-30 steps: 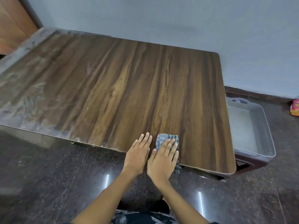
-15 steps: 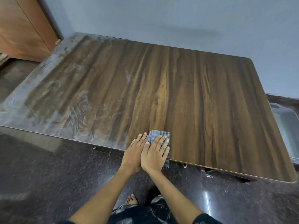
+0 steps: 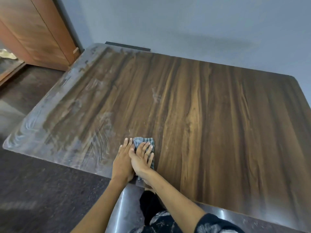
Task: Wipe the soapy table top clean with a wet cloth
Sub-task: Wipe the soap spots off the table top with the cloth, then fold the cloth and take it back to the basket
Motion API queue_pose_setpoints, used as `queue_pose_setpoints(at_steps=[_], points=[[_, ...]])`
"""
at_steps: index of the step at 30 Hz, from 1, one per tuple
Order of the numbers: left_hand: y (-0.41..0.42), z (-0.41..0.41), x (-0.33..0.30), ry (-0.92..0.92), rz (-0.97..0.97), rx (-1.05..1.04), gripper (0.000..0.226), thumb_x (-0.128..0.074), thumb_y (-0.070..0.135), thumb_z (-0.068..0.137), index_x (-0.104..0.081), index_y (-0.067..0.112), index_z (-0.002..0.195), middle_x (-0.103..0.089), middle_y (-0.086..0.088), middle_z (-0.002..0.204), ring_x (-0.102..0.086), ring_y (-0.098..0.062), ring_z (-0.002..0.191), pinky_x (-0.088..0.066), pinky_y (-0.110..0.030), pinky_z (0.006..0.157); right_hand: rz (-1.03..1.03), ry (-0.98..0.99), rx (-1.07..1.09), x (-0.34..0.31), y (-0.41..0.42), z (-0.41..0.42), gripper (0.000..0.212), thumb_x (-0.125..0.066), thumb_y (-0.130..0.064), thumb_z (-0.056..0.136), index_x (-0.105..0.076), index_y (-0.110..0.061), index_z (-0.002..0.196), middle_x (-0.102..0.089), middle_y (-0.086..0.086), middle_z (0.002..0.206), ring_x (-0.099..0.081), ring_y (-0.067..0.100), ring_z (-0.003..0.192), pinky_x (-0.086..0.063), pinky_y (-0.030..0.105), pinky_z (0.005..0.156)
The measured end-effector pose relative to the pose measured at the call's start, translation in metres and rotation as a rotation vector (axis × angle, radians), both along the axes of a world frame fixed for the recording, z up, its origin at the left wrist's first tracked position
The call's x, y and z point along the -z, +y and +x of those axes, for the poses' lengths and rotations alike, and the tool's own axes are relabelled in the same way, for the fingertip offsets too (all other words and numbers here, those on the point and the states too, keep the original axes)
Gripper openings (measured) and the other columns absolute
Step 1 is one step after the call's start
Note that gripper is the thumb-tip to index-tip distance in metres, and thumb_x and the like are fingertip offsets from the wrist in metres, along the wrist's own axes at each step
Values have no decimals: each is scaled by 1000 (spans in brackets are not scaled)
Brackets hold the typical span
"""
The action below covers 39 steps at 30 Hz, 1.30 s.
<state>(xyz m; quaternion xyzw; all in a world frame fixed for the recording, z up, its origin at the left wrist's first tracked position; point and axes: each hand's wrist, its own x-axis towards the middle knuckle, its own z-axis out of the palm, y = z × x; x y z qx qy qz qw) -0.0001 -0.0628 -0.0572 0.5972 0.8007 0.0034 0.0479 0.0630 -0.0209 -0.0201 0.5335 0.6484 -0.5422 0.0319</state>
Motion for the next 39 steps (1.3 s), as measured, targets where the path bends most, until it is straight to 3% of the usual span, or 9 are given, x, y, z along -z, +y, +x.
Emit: queue_pose_setpoints(at_steps=[3, 8, 19, 23, 25, 28, 34, 36, 39], points=[[36, -21, -1, 40, -35, 49, 60, -33, 24, 98, -2, 5, 146, 3, -10, 155, 18, -17, 135, 7, -30, 112, -31, 32, 17, -3, 33, -18, 61, -12, -39, 102, 17, -10, 146, 30, 5, 152, 30, 12, 137, 20, 32, 112], [103, -41, -7, 89, -126, 66, 63, -29, 23, 98, 8, 5, 145, 11, -12, 155, 15, -23, 142, 11, -30, 112, -51, 87, 26, -11, 102, -31, 56, -9, -36, 102, 15, -12, 147, 29, 4, 152, 30, 12, 137, 19, 32, 112], [279, -78, -20, -95, -31, 90, 59, -52, 15, 90, -26, 11, 143, -17, -7, 155, -2, -20, 144, -6, -32, 116, 67, 95, 68, -9, 275, -52, 50, -8, -30, 103, 3, -13, 150, 13, 2, 157, 18, 12, 142, 13, 31, 114], [306, -78, -23, -185, 62, -55, 50, -28, 39, 98, -45, 5, 131, -35, -10, 147, -21, -25, 140, -19, -38, 111, 248, 343, 437, 0, 304, -36, 43, -42, -6, 98, -40, -10, 140, -39, 3, 146, -35, 19, 135, -26, 24, 108], [300, -67, -24, -208, 127, -246, 64, -26, 57, 92, -54, 5, 119, -50, -11, 131, -40, -29, 124, -30, -41, 99, 366, 266, 604, 4, 303, -24, 48, -58, -8, 90, -44, -13, 136, -49, 0, 134, -52, 17, 117, -40, 23, 95], [292, -49, -29, -244, 89, -332, 68, -35, 66, 86, -52, 4, 109, -56, -13, 112, -52, -31, 104, -39, -41, 84, 270, 100, 518, 8, 302, -14, 62, -72, -22, 81, -43, -9, 135, -55, 4, 123, -58, 19, 106, -48, 30, 90], [298, -59, -30, -1004, -11, -452, 41, -59, 33, 89, -50, -1, 111, -61, -14, 112, -60, -27, 98, -48, -38, 80, -80, 187, 401, -22, 301, -12, 26, -54, -6, 80, -56, -7, 105, -63, 7, 95, -60, 16, 79, -48, 30, 65], [295, -63, -43, -1297, -49, -401, 33, -60, 29, 89, -56, 4, 110, -66, -7, 104, -63, -15, 82, -53, -31, 71, -242, 335, 490, -29, 299, -6, 40, -46, 0, 76, -54, -9, 114, -63, 12, 105, -61, 25, 93, -51, 39, 79], [294, -66, -76, -1402, -49, -284, 39, -59, 42, 86, -55, 12, 111, -66, 1, 99, -64, -9, 81, -53, -21, 62, -367, 559, 587, -46, 298, 7, 51, -36, 4, 78, -50, -11, 125, -57, 19, 124, -56, 35, 111, -47, 49, 92]])
